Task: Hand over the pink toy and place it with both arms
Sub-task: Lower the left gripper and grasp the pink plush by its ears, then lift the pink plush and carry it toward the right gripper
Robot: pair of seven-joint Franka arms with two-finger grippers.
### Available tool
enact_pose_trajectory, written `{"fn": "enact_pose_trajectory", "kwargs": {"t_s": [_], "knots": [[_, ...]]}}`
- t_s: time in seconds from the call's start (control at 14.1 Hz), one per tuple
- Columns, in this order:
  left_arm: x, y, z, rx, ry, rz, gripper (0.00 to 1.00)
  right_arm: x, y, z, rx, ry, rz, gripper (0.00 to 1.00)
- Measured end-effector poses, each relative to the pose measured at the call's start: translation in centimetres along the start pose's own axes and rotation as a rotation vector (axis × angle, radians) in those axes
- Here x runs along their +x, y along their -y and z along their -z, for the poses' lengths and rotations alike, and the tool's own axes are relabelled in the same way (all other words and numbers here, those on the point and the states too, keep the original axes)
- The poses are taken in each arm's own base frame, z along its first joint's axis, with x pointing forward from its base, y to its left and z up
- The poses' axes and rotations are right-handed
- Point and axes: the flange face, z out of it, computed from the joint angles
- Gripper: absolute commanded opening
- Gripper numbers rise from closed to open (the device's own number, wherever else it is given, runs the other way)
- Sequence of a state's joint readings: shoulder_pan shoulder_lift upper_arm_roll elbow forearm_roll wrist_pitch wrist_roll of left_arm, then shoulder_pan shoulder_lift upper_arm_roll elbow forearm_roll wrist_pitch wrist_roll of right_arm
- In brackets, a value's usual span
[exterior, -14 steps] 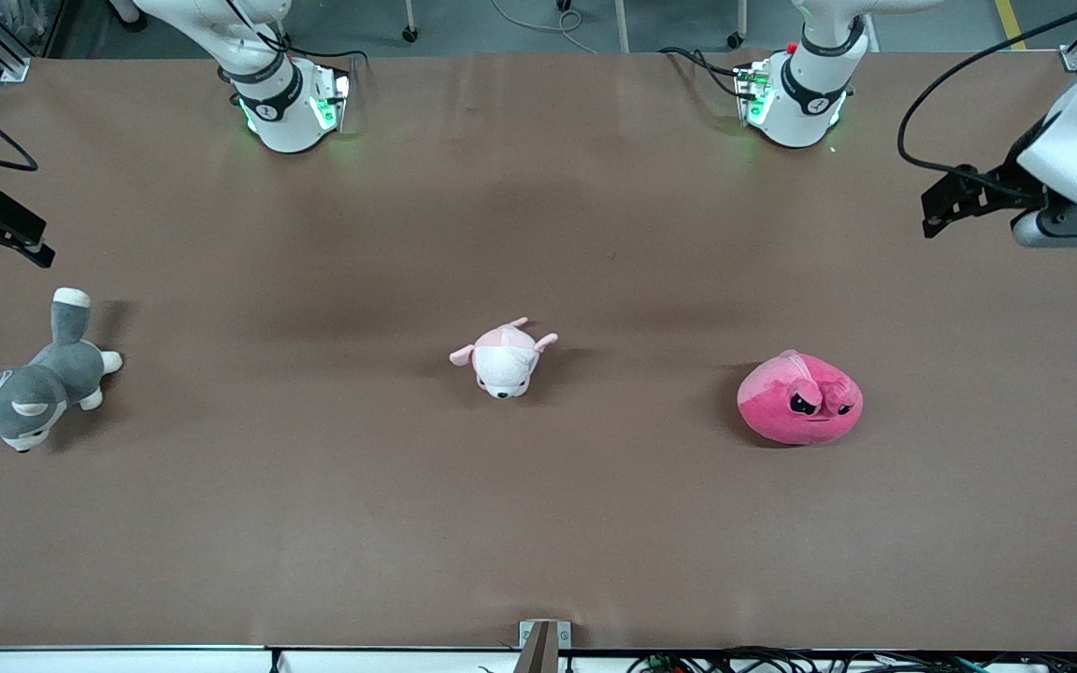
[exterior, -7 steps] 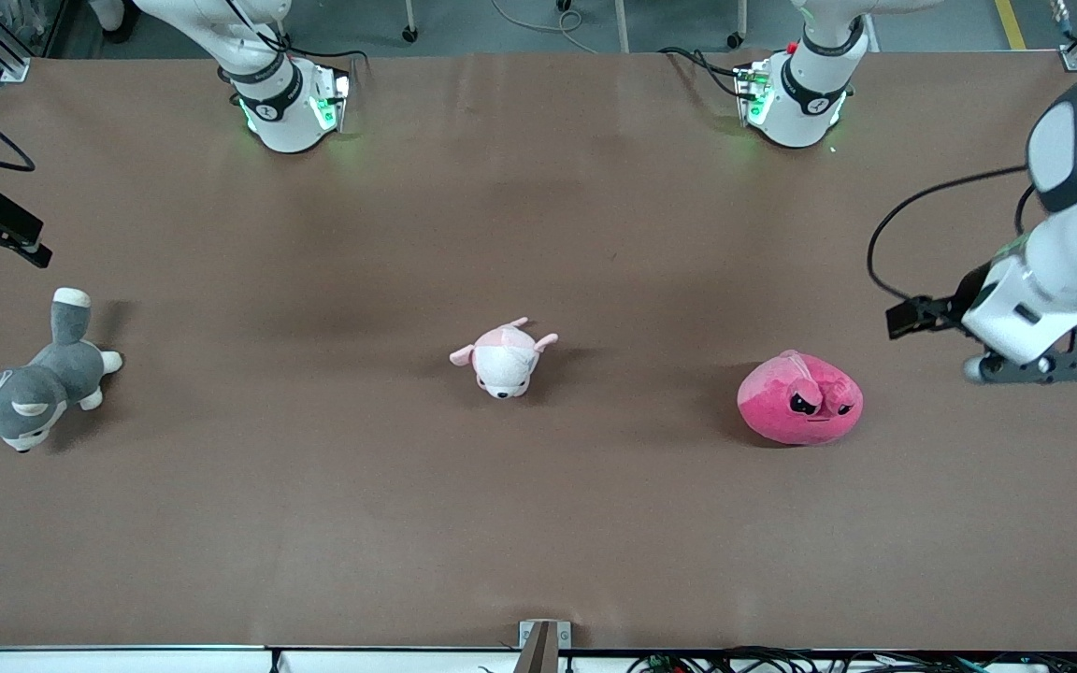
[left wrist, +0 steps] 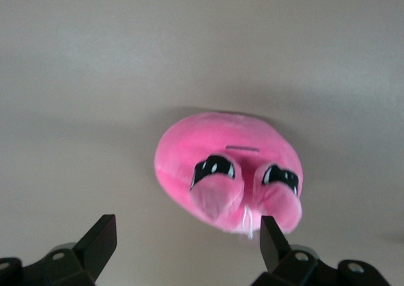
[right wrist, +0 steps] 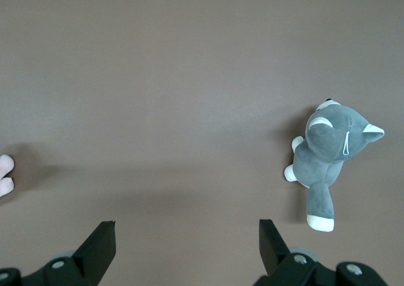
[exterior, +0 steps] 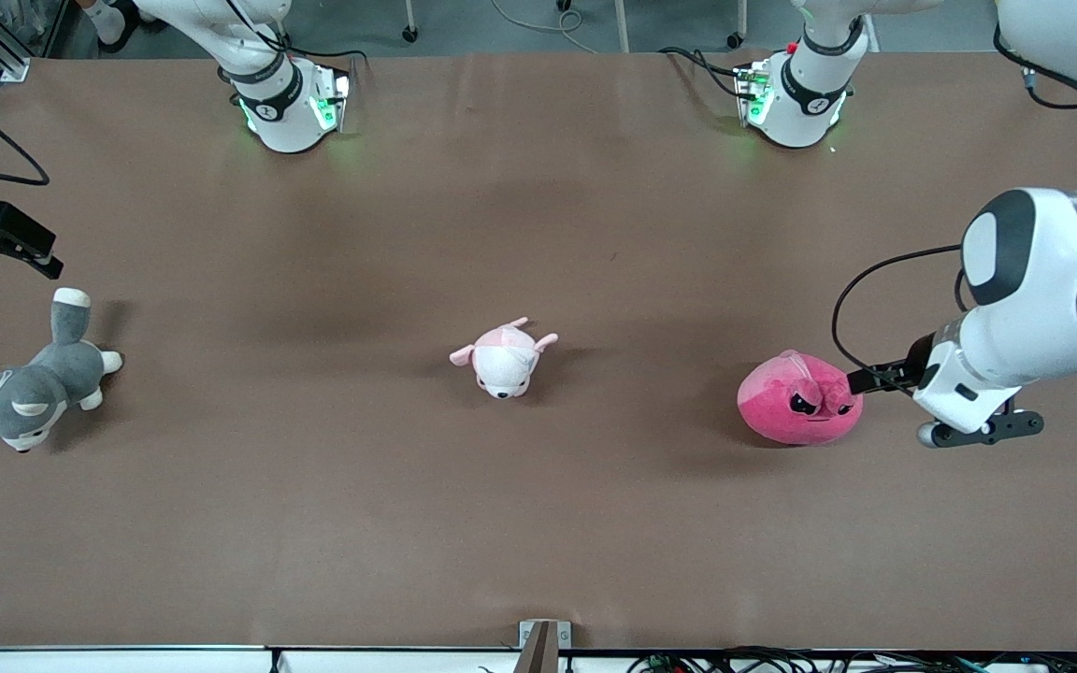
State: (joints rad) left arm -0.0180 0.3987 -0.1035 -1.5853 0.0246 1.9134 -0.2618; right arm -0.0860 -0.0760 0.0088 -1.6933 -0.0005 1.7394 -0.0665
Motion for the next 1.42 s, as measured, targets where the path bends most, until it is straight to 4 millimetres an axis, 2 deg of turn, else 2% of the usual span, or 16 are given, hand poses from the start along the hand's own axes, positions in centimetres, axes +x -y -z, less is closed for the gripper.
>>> {"fn": "enact_pose_trajectory", "kwargs": {"t_s": [0.21,0.35,0.5,0.64,0.78,0.85,1.13,1.28,1.42], "knots": [[0.0,-0.6,-2.9,-0.008,-0.009,0.011,1.0,-0.4,0.0,0.5,-0.001,-0.009,0.0,1.0],[-0.1,-0.5,-3.9,-0.01,-0.009,0.013,0.96,-0.5,0.0,0.7,-0.001,-0.01,0.0,1.0],[-0.3,-0.4,-4.6,-0.011,-0.01,0.014,0.63,-0.6,0.0,0.7,-0.001,-0.01,0.0,1.0],[-0.4,-0.4,-5.3,-0.01,-0.001,0.015,0.49,-0.5,0.0,0.8,-0.001,-0.013,0.0,1.0],[-0.5,-0.4,-5.9,-0.008,0.009,0.015,0.14,-0.5,0.0,1.0,-0.001,-0.018,0.0,1.0],[-0.5,-0.4,-6.1,-0.008,0.011,0.015,0.03,-0.5,0.0,1.0,-0.002,-0.02,0.0,1.0],[-0.6,-1.2,-5.4,-0.036,0.005,0.046,0.0,-0.5,0.0,1.1,-0.002,-0.022,0.0,1.0],[-1.1,-3.1,-3.4,-0.056,-0.022,0.029,0.0,-0.4,0.0,1.2,-0.002,-0.027,0.0,1.0],[-2.4,-6.1,-0.4,-0.082,-0.058,-0.008,0.0,-0.4,0.0,1.3,-0.002,-0.029,-0.001,1.0]]}}
